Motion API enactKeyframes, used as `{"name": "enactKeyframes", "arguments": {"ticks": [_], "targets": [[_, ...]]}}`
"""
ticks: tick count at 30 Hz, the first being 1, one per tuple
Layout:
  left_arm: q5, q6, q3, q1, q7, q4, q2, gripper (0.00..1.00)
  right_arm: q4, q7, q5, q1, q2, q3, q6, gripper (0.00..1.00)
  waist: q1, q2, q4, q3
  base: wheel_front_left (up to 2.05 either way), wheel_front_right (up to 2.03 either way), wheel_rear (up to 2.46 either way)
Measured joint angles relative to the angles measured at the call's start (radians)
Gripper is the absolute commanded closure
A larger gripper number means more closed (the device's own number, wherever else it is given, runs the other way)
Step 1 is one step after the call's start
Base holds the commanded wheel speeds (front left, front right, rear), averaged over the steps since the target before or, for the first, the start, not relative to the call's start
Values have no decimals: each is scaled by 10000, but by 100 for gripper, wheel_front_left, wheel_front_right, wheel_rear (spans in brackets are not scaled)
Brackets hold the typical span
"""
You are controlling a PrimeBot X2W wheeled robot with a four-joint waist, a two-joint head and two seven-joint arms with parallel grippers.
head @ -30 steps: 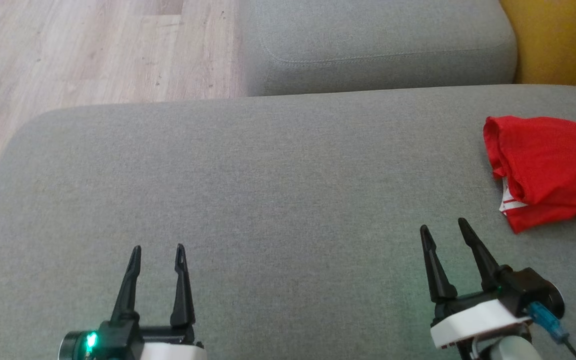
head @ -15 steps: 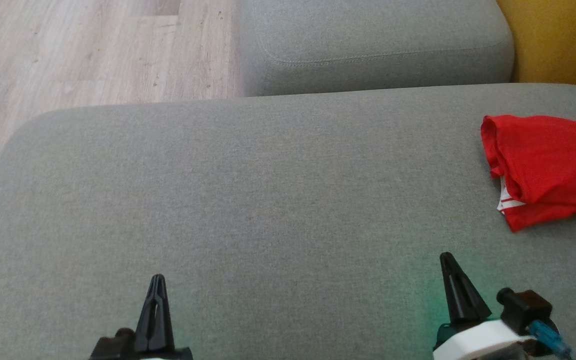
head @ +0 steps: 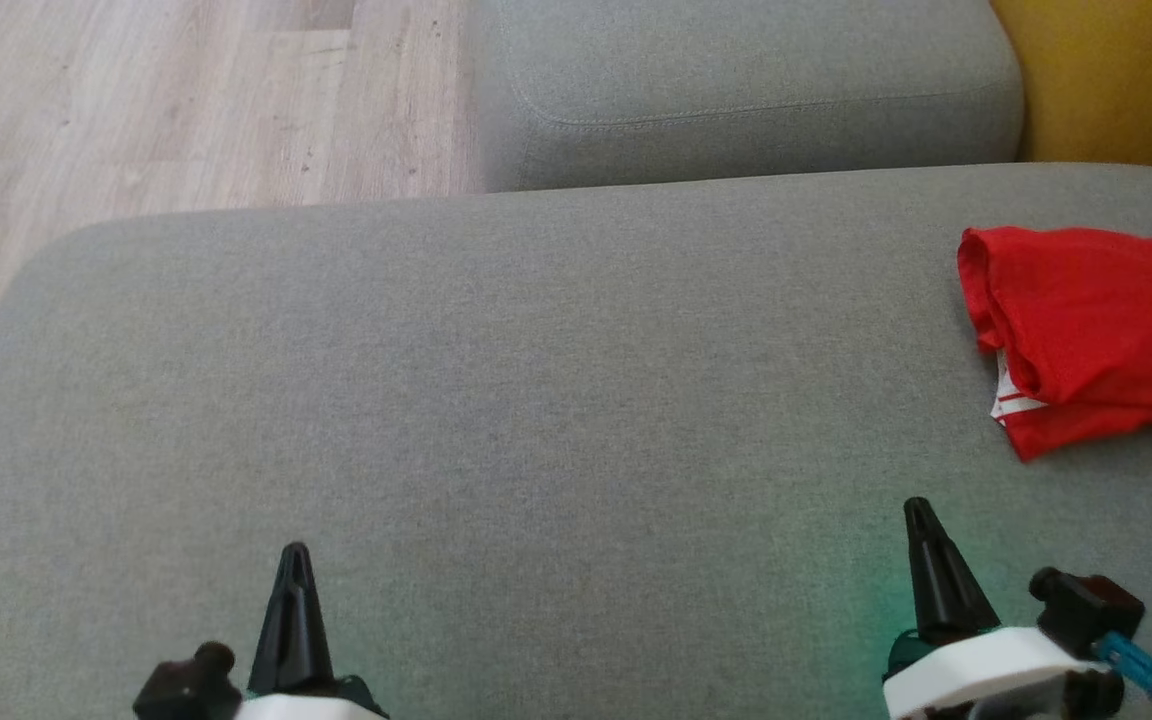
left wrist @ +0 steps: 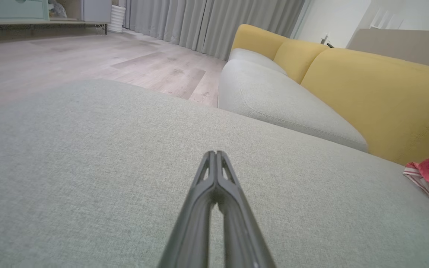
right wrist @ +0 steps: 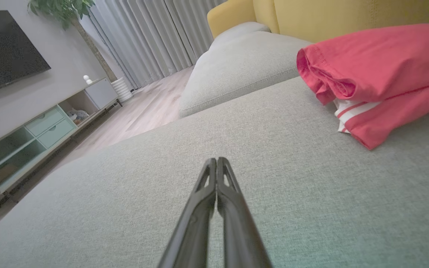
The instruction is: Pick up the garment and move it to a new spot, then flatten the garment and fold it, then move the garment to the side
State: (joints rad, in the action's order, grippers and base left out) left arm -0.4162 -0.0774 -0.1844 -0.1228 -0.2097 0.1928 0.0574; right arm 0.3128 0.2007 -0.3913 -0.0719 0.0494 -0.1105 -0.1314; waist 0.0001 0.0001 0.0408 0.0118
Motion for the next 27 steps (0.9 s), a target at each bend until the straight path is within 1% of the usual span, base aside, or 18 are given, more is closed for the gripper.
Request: {"name": "enactKeyframes", "arguments": {"ticks": [5,27], "targets": [[-610,163,109,5,142,54,10,100,-15,-134,-614,15,12,84,0,100,0,0,-20,-7,0,0,0],[-3260,541,504,430,690,199,73,100,-92,-677,-3310,244,67,466,0,100,0,0,-107,-40,0,0,0]]}}
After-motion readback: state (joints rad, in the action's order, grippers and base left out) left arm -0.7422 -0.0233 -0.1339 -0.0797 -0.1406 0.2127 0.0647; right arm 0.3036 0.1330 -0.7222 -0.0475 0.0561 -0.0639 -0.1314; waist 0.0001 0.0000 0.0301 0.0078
